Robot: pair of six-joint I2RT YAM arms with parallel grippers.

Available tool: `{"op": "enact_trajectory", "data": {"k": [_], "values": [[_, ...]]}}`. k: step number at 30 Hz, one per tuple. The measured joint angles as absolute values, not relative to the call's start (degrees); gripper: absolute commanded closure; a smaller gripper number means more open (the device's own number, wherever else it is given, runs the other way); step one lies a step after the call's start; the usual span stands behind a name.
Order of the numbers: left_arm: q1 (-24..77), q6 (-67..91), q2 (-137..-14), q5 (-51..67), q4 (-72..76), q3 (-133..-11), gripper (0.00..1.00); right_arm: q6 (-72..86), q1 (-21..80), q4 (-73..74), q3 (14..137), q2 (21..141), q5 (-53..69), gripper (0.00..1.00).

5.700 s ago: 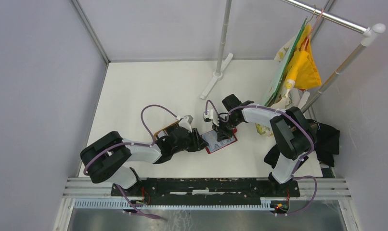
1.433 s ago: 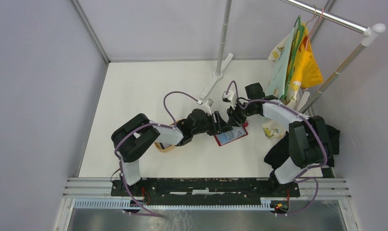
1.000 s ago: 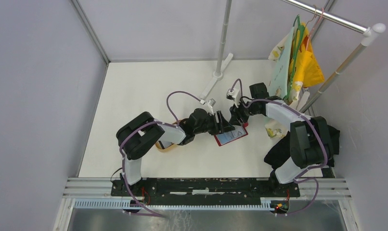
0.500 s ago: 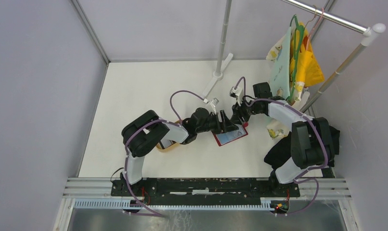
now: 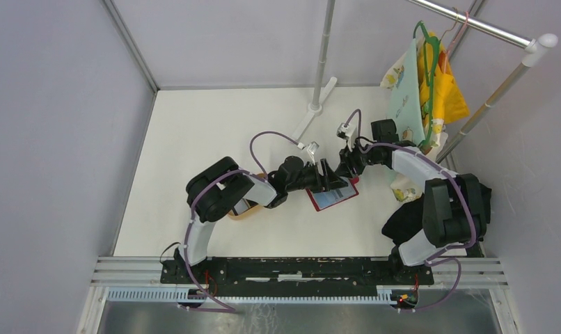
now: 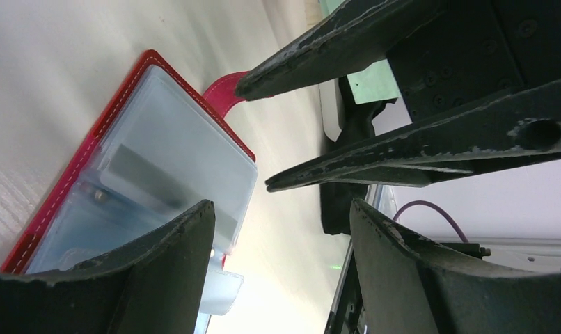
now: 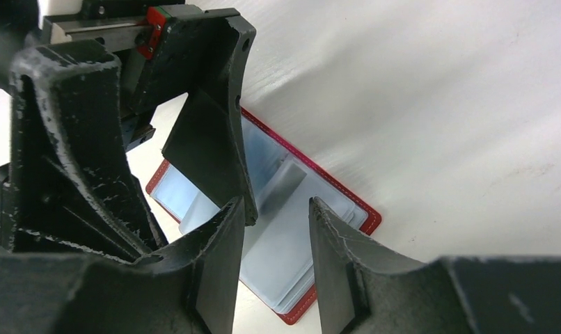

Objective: Put the credit cards into the card holder
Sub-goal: Turn over the card slot in the card holder.

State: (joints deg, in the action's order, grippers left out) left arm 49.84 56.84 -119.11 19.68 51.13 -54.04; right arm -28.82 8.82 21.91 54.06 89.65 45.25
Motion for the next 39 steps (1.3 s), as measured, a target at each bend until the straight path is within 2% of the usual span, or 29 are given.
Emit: {"op": "enact_trajectory", "data": {"k": [8,16,22,24,28,30,37,39], "values": [[49.84,54.63,-115.0,16.25,47.92,-51.18,0.28,-32.84,8.99,25.47,54.54,93.78,43.31,0.63],[49.91,46.65,-99.5,7.75,39.4,-41.93,0.36,-39.46,11.92,30.92,56.64,96.86,41.01,0.66],[51.37,39.92,-82.89,-1.52,28.21,-38.0,0.42,-40.23,17.41,30.96,56.66,99.0,41.08,0.66],[51.9,38.0,-77.69,-4.34,25.32,-37.71,0.4,-39.75,19.22,30.46,56.64,100.07,40.97,0.66],[52.16,35.79,-67.44,-10.35,19.38,-36.12,0.19,-38.44,22.09,28.86,56.62,100.6,41.06,0.65],[52.14,35.51,-64.31,-12.8,16.05,-35.48,0.15,-38.15,22.98,28.49,56.64,100.75,41.63,0.65],[51.11,36.69,-62.76,-17.02,5.61,-34.5,0.17,-38.7,23.49,28.08,56.31,97.06,41.89,0.61],[49.84,37.63,-62.59,-16.84,4.54,-33.43,0.22,-38.98,23.27,27.49,55.94,93.32,41.82,0.62]]}}
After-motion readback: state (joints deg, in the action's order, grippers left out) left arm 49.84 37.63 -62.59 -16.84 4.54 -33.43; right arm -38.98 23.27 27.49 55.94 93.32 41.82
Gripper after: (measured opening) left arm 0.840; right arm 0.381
